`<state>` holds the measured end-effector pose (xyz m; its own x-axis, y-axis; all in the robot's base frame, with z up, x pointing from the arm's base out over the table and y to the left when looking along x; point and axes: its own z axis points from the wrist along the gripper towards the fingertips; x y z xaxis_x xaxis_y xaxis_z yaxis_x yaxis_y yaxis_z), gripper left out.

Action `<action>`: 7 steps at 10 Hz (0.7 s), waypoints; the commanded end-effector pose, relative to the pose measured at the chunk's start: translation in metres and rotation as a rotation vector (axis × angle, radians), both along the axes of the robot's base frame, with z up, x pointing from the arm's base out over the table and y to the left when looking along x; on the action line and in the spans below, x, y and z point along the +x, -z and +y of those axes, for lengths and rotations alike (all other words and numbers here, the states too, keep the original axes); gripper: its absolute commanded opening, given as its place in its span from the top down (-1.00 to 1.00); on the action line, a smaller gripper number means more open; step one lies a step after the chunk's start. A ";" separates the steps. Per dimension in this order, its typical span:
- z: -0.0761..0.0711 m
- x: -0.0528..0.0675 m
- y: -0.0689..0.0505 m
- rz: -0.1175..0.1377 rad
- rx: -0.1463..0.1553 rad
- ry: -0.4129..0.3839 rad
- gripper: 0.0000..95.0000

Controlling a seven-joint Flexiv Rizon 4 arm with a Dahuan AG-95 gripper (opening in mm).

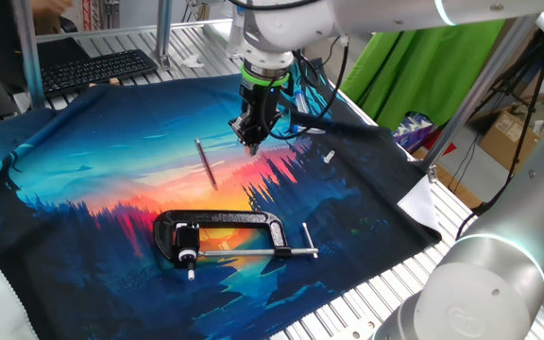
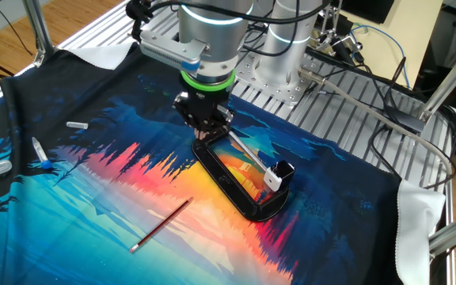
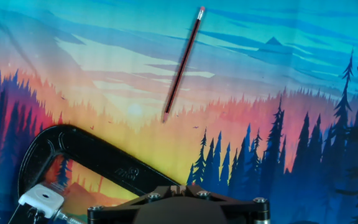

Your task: Insert the pencil into the pencil sharpener

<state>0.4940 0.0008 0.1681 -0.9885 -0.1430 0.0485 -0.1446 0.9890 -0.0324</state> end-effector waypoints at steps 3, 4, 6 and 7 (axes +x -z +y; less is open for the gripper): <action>0.005 0.008 0.018 -0.016 0.006 0.126 1.00; 0.006 0.012 0.024 -0.011 0.034 0.170 1.00; 0.008 0.016 0.035 -0.007 0.054 0.199 1.00; 0.009 0.019 0.042 -0.010 0.053 0.212 1.00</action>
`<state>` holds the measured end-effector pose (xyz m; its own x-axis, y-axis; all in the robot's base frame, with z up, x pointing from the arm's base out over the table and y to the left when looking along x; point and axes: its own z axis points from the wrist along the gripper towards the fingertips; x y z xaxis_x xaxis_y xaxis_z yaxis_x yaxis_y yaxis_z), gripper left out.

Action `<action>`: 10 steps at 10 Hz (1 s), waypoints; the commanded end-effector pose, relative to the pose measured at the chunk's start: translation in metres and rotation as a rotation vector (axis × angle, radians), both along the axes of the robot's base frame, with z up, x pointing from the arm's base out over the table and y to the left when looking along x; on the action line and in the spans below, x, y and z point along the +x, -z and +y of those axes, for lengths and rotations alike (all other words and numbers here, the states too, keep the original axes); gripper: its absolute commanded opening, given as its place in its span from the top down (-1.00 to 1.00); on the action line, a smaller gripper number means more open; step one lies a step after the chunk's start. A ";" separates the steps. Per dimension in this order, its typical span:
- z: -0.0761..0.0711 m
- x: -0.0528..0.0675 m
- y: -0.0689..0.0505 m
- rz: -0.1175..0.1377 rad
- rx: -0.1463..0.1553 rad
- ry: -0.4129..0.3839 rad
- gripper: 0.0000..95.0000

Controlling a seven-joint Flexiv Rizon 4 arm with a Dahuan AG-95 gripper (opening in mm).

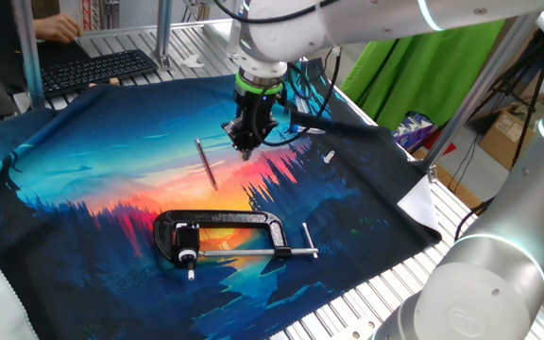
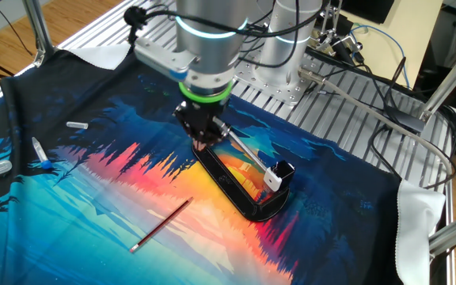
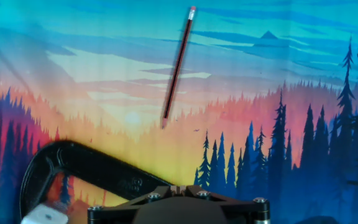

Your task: Insert the pencil into the pencil sharpener

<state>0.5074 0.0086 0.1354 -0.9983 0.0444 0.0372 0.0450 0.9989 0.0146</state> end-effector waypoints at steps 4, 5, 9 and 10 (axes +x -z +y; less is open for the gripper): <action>0.002 0.022 0.026 0.002 0.015 0.038 1.00; 0.002 0.028 0.033 0.002 0.015 0.048 1.00; 0.003 0.043 0.048 0.003 0.016 0.076 1.00; 0.004 0.046 0.050 0.002 0.016 0.086 1.00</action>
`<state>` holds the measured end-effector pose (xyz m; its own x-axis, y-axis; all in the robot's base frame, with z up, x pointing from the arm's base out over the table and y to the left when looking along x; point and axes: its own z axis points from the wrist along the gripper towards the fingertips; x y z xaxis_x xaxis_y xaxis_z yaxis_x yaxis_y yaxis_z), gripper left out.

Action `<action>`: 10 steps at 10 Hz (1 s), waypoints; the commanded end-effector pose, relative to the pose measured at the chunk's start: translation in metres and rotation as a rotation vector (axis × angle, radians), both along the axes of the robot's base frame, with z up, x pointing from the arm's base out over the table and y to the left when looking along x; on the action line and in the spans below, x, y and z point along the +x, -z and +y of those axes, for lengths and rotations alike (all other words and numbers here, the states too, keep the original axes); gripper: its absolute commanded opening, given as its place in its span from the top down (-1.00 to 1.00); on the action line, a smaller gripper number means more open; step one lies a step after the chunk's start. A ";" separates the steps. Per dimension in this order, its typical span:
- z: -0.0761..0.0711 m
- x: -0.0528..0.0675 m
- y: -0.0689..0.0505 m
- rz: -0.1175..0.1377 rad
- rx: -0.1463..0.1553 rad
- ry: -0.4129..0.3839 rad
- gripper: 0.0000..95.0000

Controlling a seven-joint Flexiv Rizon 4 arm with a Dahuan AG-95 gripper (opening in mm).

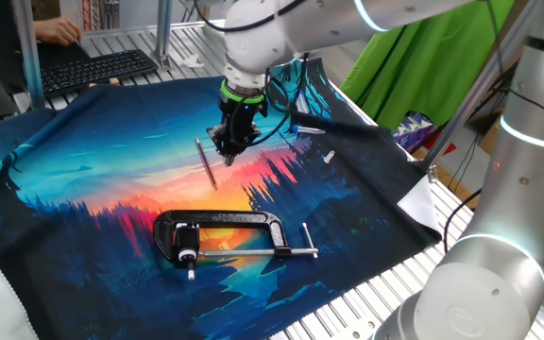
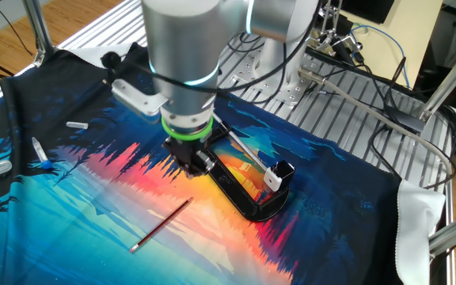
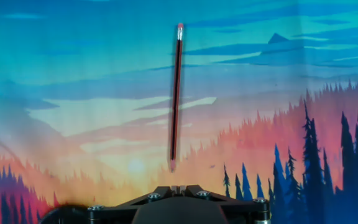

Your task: Insert the pencil into the pencil sharpener

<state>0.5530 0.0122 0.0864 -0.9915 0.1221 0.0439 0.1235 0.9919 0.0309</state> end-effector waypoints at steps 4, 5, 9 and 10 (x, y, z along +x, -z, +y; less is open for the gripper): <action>0.005 0.012 0.013 0.005 -0.001 0.040 1.00; 0.005 0.015 0.016 0.003 -0.001 0.044 1.00; 0.003 0.027 0.020 0.005 -0.002 0.058 1.00; 0.004 0.028 0.020 0.005 -0.002 0.065 1.00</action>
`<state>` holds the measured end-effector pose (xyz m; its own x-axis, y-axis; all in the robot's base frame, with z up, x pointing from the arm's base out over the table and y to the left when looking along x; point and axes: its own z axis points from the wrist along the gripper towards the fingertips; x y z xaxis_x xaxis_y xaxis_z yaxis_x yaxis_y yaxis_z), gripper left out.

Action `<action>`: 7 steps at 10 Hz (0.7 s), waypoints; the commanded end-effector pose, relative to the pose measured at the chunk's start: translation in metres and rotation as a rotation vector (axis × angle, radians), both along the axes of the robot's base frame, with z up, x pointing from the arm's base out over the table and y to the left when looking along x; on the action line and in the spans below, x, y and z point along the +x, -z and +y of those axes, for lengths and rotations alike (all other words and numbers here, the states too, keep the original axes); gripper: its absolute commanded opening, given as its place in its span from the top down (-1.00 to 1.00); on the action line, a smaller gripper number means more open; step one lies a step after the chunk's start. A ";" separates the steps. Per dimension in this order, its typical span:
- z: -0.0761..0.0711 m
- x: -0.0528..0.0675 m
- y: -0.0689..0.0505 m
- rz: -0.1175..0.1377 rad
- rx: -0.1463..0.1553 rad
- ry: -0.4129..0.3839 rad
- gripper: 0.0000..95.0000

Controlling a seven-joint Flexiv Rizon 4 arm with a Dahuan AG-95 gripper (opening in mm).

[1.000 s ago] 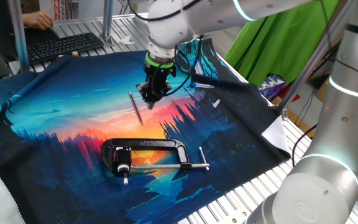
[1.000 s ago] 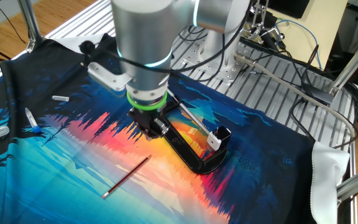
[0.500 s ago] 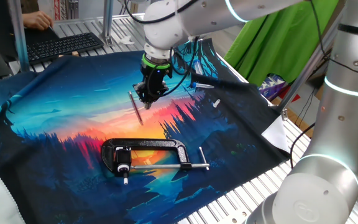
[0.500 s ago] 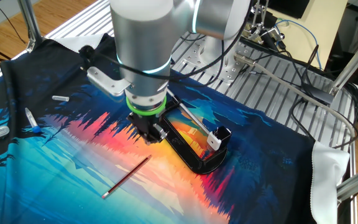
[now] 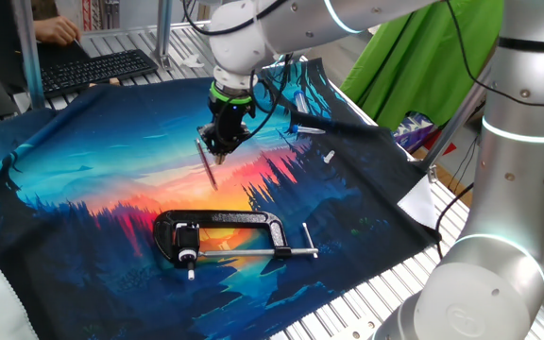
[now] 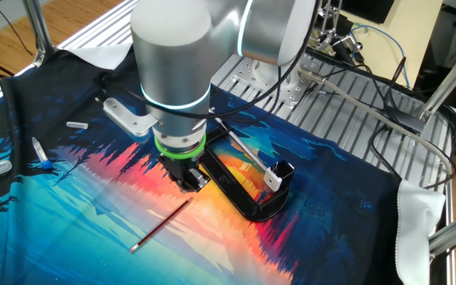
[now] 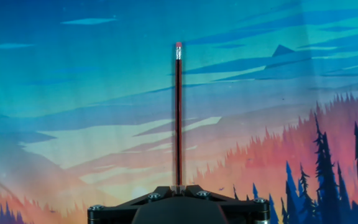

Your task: Insert the pencil into the pencil sharpener

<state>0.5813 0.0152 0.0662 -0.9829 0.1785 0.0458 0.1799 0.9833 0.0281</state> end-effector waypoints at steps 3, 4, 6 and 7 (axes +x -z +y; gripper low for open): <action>0.002 0.003 0.004 -0.006 -0.002 0.020 1.00; 0.002 0.003 0.003 -0.004 -0.001 0.023 1.00; 0.003 0.004 0.003 -0.004 -0.002 0.027 1.00; 0.003 0.004 0.002 -0.002 -0.002 0.025 1.00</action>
